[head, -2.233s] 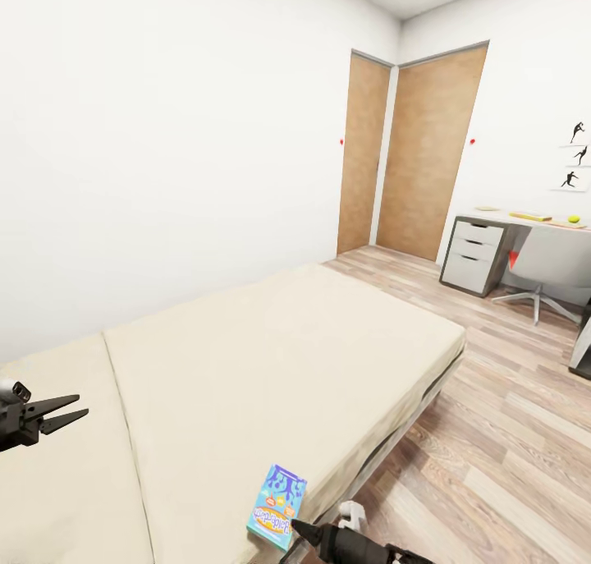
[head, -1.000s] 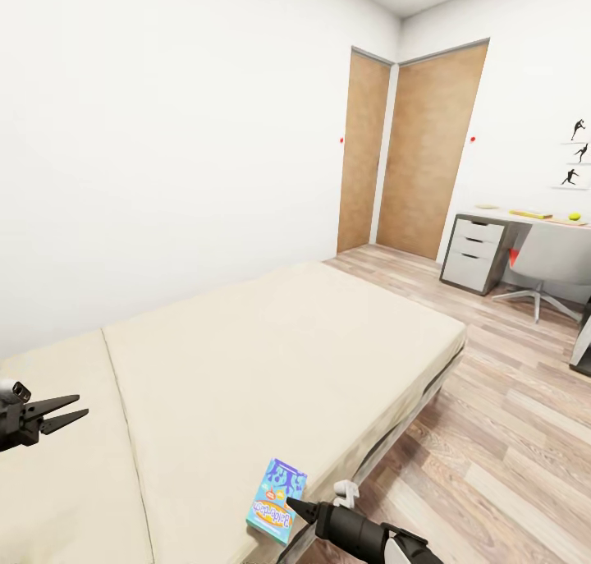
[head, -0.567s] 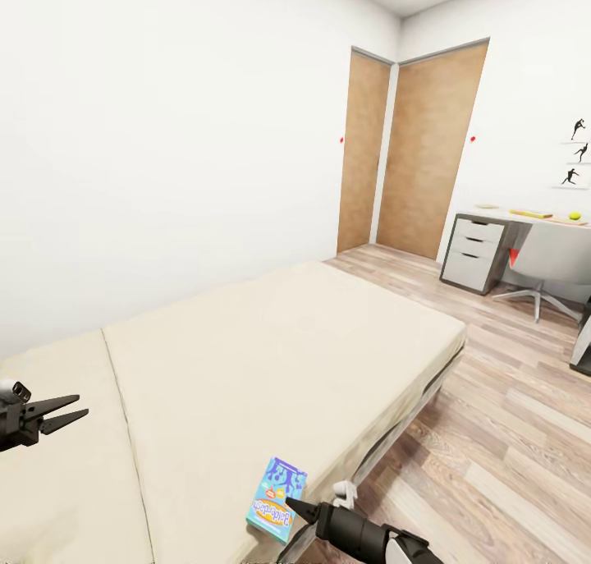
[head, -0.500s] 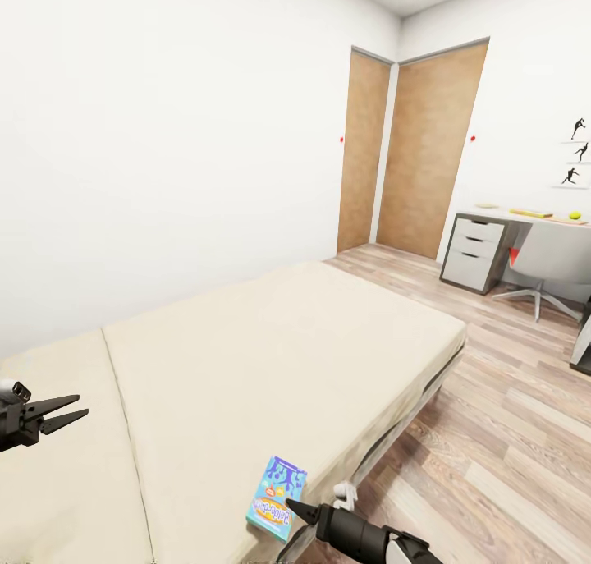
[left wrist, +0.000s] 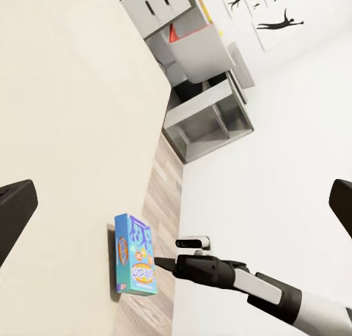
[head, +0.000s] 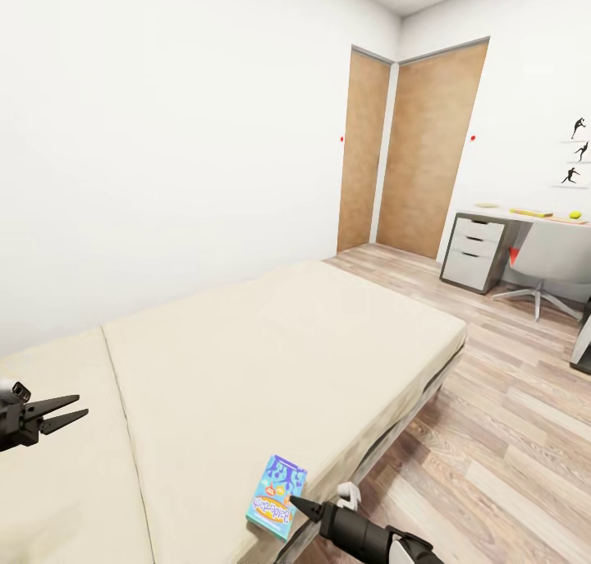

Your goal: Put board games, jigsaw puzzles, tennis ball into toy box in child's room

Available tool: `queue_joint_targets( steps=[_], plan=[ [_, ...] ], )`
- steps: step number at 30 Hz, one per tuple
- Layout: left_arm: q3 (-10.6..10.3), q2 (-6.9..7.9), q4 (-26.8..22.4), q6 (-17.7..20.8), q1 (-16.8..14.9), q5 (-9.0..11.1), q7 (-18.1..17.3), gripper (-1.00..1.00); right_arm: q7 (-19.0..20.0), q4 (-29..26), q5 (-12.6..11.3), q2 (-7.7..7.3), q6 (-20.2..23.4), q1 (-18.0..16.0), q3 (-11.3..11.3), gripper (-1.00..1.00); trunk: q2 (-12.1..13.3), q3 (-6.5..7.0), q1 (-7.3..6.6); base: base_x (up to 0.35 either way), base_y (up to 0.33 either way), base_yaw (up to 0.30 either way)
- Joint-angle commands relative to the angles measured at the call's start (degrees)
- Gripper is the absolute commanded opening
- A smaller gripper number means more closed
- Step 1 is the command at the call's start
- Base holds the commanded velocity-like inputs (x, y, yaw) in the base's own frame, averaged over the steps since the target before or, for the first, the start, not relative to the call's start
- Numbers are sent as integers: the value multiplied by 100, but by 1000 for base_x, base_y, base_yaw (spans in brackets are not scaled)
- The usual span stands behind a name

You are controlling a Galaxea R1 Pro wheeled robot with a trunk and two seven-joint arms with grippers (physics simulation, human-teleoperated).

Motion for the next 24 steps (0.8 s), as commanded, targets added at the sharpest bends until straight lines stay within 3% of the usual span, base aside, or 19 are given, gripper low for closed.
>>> queue_joint_targets(
  steps=[1, 21, 24],
  plan=[
    [-34, 7, 4, 60, -6, 27, -23, 100, 0, -1, -60, -1, 63, -3, 5, 100, -3, -6, -1, 0, 0, 0],
    [-34, 3, 4, 58, -6, 34, -23, 100, -22, 401, -61, 132, 214, -3, -36, 100, -3, -6, -1, 0, 0, 0],
    [-34, 3, 4, 58, -6, 35, -23, 100, -26, 403, -60, 134, 234, -3, -36, 100, -123, -60, 65, 0, 0, 0]
  ],
)
